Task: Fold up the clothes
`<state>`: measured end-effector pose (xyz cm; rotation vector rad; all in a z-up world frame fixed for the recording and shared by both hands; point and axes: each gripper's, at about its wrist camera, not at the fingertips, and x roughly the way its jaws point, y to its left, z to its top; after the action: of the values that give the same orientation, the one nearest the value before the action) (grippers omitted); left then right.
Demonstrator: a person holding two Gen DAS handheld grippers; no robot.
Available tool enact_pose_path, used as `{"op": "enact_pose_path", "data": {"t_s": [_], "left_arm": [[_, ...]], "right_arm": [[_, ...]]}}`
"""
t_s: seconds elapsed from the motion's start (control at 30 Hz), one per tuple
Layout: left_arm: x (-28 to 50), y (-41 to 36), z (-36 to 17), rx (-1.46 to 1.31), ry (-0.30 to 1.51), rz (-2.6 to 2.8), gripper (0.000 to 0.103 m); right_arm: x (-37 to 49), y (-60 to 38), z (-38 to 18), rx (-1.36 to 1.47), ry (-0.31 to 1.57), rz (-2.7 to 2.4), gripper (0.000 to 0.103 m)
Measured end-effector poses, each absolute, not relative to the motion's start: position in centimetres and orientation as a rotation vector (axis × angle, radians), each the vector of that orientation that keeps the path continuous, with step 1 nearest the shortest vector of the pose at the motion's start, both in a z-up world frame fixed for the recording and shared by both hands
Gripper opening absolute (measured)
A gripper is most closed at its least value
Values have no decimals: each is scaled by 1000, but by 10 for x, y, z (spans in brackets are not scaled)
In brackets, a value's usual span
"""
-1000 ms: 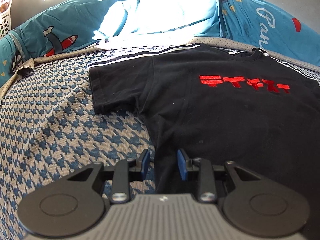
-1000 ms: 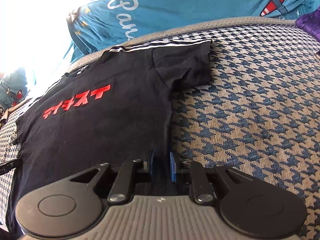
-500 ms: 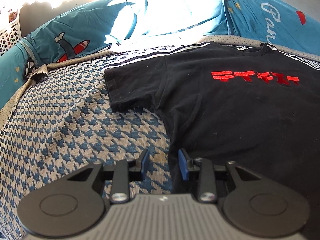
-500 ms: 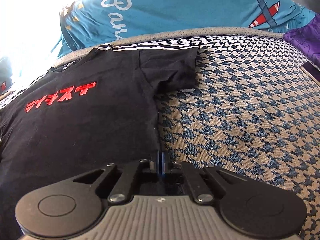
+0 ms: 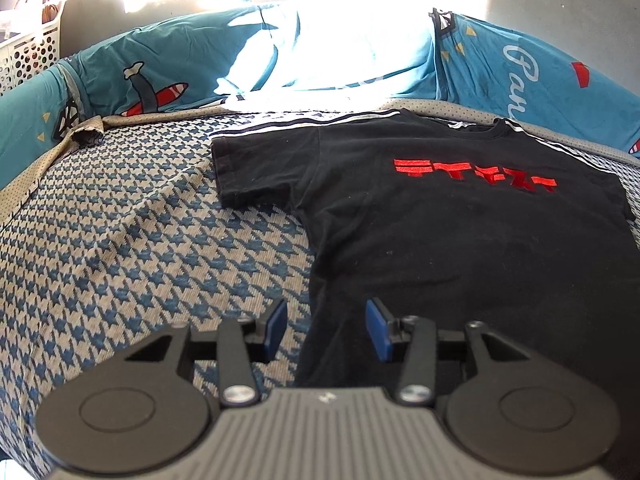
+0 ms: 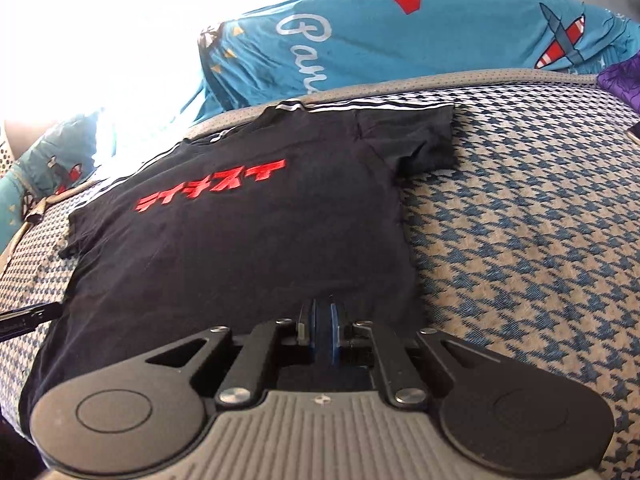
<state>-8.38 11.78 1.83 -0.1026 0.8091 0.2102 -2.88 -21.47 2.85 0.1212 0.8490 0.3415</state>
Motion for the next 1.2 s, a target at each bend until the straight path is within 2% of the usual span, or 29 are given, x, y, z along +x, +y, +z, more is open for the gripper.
{"op": "enact_pose_path", "data": {"t_s": [0.13,0.23,0.53,0.57,0.63,0.67,0.7,1.2], "left_arm": [[-93,131,18,-146,813,228,44],[-100,138,18,-162,813,243,52],[-99,150,18,-193,853,237,52],[-98,152,20,-196,856,238,55],[-94,158,24,-210,855,251,74],[-93,162,26,-222,849,263,88],[-91,168,30,-239,839,275,89],[-36,216,45,-249,798,301,89]], "right_arm": [[-48,-192,22,117,867,459,9],[-66,-170,19,100,873,547,10],[-97,-106,16,41,861,776,11],[-98,-101,16,37,858,785,11],[-98,-92,16,34,853,798,11],[-97,-88,16,35,850,806,11],[-96,-84,17,35,848,814,11],[-50,11,18,-85,776,908,12]]}}
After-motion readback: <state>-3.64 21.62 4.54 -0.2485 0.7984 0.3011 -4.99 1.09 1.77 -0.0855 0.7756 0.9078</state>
